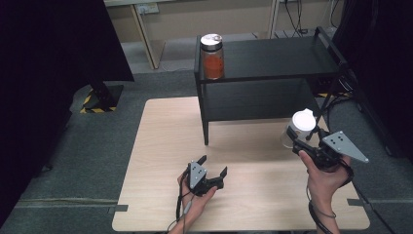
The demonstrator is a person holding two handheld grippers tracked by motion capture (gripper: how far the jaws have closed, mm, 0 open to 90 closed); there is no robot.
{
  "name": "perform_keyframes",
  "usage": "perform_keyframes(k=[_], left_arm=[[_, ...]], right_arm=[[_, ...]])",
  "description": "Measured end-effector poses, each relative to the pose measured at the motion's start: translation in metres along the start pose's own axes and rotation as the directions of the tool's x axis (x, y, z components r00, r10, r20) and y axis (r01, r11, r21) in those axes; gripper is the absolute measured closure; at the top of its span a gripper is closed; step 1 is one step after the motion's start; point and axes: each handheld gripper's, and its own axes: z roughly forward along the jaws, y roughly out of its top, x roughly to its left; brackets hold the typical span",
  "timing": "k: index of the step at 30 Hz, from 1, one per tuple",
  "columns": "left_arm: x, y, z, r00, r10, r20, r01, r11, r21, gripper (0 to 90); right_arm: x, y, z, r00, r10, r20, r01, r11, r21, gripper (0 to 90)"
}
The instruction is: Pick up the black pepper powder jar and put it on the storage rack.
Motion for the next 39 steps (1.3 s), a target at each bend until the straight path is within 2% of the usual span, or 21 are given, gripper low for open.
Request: perform_keyframes(k=[26,39], left_arm=[[0.0,0.0,0.0,1.0,-0.002,-0.002,0.002,1.0,0.002,10.6],[0.0,0.001,0.0,1.0,0.001,-0.003,-0.001,1.0,0.005,10.6]], right_arm=[[0.002,0.043,0.004,0.9996,-0.018,0.023,0.02,0.996,-0.081,29.9],[0.0,0.069,0.012,0.9992,-0.017,0.035,0.021,0.994,-0.108,29.9]])
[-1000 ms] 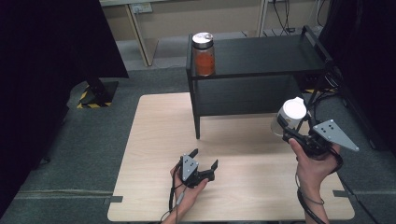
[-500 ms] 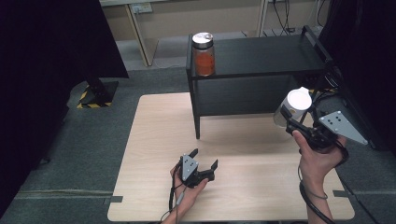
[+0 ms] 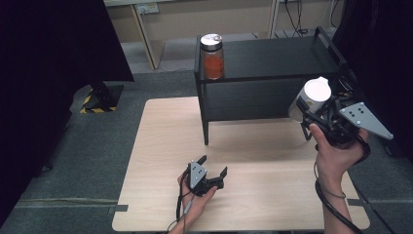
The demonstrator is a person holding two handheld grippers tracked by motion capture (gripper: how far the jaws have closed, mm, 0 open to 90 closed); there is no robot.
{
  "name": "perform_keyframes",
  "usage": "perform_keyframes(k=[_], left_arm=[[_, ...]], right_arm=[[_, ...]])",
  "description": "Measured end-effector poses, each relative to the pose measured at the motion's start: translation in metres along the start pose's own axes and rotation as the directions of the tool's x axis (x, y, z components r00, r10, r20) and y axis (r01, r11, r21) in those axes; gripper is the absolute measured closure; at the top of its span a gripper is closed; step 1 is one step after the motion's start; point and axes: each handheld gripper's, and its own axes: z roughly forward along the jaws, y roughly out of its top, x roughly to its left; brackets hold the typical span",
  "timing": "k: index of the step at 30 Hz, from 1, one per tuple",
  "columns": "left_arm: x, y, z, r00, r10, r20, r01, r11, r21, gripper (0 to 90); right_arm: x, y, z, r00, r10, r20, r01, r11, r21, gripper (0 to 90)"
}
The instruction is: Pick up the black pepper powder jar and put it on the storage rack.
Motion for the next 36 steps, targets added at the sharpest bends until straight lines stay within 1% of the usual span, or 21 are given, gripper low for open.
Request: perform_keyframes(k=[5,14,29,36], left_arm=[[0.0,0.0,0.0,1.0,-0.004,0.001,0.004,1.0,-0.001,10.6],[0.0,0.0,0.0,1.0,-0.003,0.001,0.003,1.0,-0.002,10.6],[0.001,0.0,0.0,1.0,-0.006,0.0,0.006,1.0,-0.001,10.6],[0.001,0.0,0.0,1.0,-0.007,0.0,0.007,1.0,0.0,10.6]], right_arm=[[-0.002,0.006,0.004,0.9999,0.007,0.007,-0.007,1.0,-0.007,29.9],[-0.002,0.016,0.01,0.9999,0.0,0.013,0.0,1.0,-0.012,29.8],[-0.004,0.042,0.021,0.9997,-0.01,0.024,0.011,1.0,-0.027,29.9],[-0.005,0.051,0.026,0.9995,-0.007,0.032,0.008,0.999,-0.033,29.8]])
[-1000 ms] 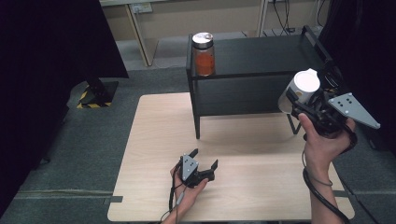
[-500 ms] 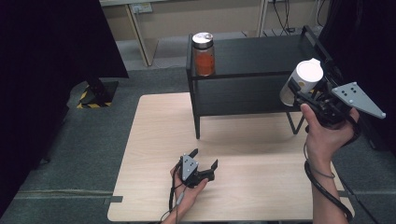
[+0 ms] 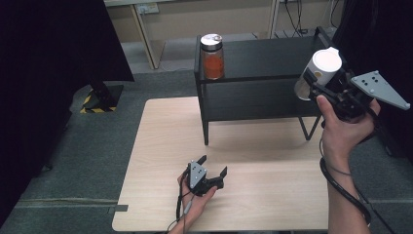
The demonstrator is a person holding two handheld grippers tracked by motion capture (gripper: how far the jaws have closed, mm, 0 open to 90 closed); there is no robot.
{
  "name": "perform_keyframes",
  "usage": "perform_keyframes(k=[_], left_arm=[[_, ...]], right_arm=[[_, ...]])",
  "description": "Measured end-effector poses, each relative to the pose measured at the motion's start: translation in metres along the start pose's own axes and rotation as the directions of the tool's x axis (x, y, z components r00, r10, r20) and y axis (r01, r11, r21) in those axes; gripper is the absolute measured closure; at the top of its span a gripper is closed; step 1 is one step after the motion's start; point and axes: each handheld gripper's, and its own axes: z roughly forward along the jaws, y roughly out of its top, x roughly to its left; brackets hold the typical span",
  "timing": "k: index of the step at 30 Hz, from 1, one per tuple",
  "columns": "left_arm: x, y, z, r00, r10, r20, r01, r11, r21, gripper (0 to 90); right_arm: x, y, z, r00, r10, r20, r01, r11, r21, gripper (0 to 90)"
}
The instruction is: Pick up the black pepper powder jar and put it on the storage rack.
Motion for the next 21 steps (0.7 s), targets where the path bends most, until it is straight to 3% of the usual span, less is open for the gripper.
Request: perform_keyframes(k=[21], left_arm=[[0.0,0.0,0.0,1.0,-0.001,0.001,0.001,1.0,0.001,10.6]], right_arm=[[-0.003,0.021,0.019,0.9995,0.012,0.031,-0.011,1.0,-0.004,29.9]])
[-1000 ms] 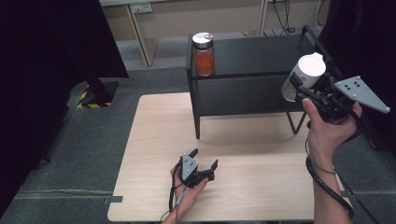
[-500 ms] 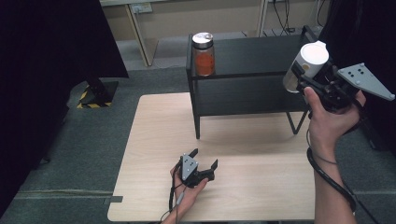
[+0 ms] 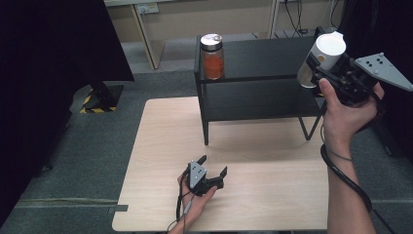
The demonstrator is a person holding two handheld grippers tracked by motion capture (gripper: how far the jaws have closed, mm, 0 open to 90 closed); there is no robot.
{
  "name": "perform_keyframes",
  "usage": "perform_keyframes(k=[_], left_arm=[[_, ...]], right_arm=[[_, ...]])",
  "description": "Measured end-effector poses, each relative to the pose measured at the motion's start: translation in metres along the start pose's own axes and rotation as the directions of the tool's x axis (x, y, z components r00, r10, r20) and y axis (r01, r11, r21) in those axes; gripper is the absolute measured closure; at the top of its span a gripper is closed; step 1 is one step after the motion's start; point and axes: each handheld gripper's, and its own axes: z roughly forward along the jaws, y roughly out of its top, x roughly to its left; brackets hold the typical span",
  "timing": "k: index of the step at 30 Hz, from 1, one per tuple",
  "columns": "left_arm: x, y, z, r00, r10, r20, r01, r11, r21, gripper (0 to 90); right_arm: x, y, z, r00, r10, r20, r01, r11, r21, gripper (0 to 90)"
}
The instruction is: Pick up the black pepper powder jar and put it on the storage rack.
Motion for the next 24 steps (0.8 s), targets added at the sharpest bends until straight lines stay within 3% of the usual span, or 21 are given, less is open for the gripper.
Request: perform_keyframes(k=[9,24], left_arm=[[0.0,0.0,0.0,1.0,0.001,0.001,-0.001,1.0,0.001,10.6],[0.0,-0.001,0.0,1.0,0.001,0.001,-0.001,1.0,-0.004,10.6]], right_arm=[[-0.003,0.01,0.01,0.9998,-0.001,0.019,0.001,1.0,0.011,29.8],[-0.01,0.031,0.04,0.9969,-0.019,0.077,0.014,0.997,0.071,29.8]])
